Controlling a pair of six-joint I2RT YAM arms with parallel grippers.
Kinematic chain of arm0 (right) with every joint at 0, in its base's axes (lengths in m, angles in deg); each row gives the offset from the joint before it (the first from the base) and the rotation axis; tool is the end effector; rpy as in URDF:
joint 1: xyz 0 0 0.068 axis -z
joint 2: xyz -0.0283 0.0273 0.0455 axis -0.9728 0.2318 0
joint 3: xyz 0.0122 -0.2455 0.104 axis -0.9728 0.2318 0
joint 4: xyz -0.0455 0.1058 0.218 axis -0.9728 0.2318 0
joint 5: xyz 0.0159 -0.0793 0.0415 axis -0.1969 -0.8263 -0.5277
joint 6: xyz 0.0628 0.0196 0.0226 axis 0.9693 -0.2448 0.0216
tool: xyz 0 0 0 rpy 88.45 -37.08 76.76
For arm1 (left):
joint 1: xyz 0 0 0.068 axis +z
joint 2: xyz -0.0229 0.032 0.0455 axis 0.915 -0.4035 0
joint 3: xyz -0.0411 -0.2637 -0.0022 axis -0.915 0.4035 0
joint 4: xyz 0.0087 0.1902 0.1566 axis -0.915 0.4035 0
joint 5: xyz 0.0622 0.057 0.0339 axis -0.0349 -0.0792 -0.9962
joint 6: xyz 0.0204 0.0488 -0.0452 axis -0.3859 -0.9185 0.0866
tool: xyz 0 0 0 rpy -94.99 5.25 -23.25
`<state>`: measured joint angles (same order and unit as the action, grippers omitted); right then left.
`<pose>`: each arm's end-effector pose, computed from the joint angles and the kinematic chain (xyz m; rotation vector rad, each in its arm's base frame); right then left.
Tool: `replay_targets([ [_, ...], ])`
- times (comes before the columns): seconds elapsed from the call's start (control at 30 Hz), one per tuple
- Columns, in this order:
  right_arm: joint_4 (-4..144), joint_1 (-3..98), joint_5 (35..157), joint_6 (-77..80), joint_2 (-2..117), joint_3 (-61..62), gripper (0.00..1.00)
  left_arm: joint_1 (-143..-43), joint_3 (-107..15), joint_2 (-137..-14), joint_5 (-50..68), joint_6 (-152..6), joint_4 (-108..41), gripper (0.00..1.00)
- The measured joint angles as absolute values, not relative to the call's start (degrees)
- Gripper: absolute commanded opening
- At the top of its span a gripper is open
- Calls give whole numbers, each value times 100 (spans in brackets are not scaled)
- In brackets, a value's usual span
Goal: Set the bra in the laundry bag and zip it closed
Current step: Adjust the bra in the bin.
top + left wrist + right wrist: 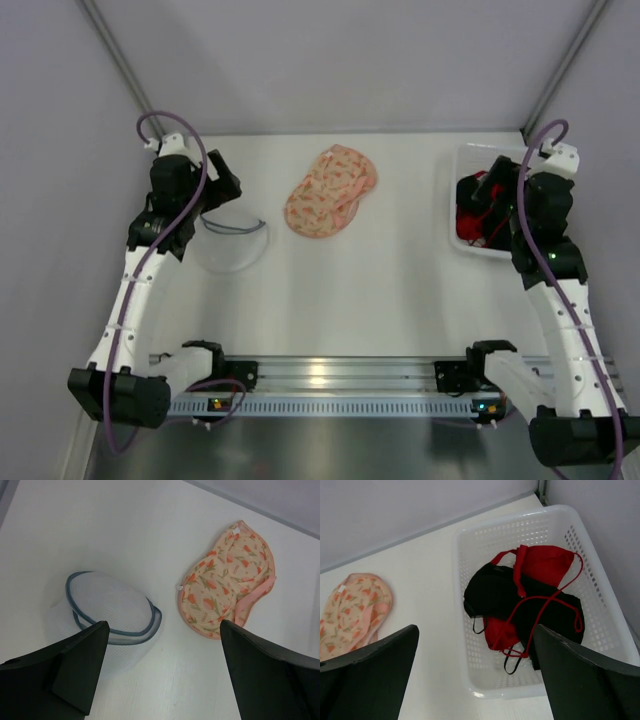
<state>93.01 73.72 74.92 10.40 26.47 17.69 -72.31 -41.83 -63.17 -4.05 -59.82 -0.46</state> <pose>0.1981 -0.0033 0.3698 0.3675 1.7932 0.0088 0.2406 -0.0207 0.3670 -0.3883 1.9919 -0.2546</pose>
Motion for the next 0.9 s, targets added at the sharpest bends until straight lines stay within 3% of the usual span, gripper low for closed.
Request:
replay_targets([
  [0.27,9087,7372,7334,1438,3080,1831,100,-7231,-3837,-6203,-357,-6273,-83,99],
  [0.47,9089,7442,7382,1746,4300,1501,99,-7231,-3687,-6183,-180,-6395,-81,99],
  [0.73,9139,8898,7601,1943,4486,1868,99,-7248,-3682,-6183,-14,-6408,-85,99],
  [0.9,8766,9075,7673,1927,4542,2043,100,-7273,-3660,-6190,14,-6432,-90,98],
])
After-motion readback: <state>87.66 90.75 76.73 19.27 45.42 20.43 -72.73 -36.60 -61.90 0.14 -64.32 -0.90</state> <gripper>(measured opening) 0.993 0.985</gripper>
